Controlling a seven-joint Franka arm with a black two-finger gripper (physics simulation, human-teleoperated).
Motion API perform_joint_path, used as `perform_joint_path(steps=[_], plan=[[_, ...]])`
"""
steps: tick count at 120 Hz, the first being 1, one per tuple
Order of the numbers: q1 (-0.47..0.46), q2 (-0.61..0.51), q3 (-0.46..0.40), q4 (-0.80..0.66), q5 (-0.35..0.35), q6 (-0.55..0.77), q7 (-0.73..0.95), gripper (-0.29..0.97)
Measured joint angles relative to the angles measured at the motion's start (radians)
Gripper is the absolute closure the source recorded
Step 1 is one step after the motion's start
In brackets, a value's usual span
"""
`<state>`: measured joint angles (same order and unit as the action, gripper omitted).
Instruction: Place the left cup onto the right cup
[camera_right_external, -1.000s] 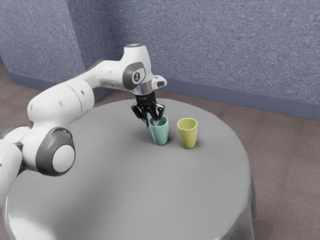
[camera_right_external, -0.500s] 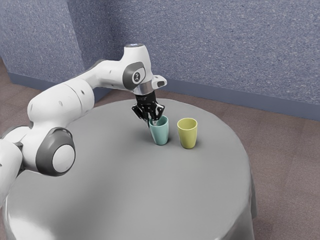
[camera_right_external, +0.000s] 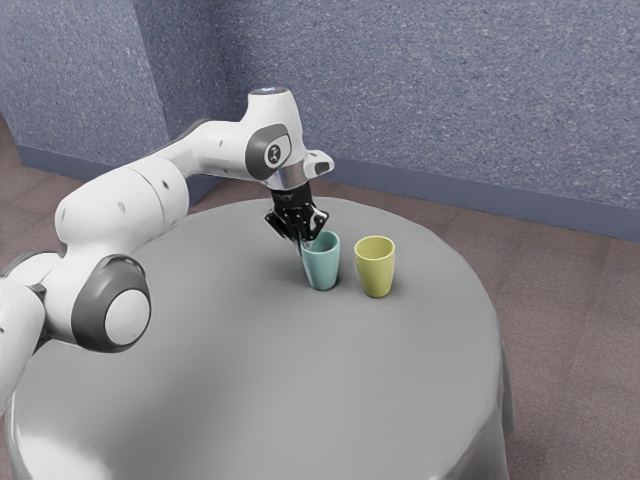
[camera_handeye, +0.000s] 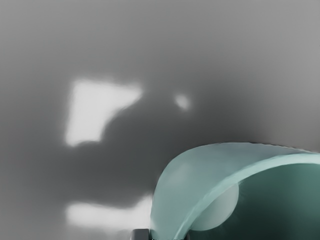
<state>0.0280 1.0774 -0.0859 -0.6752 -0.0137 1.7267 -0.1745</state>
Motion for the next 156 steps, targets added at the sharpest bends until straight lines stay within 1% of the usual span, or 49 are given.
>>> perform_joint_path(steps=[37,129,156], plan=[[-0.002,-0.014,0.000,-0.006,0.003,0.000,-0.003,0.78],[-0.015,-0.148,0.013,-0.077,0.011,-0.016,-0.006,0.79],[-0.019,-0.191,0.013,-0.107,0.023,-0.019,-0.005,0.79]])
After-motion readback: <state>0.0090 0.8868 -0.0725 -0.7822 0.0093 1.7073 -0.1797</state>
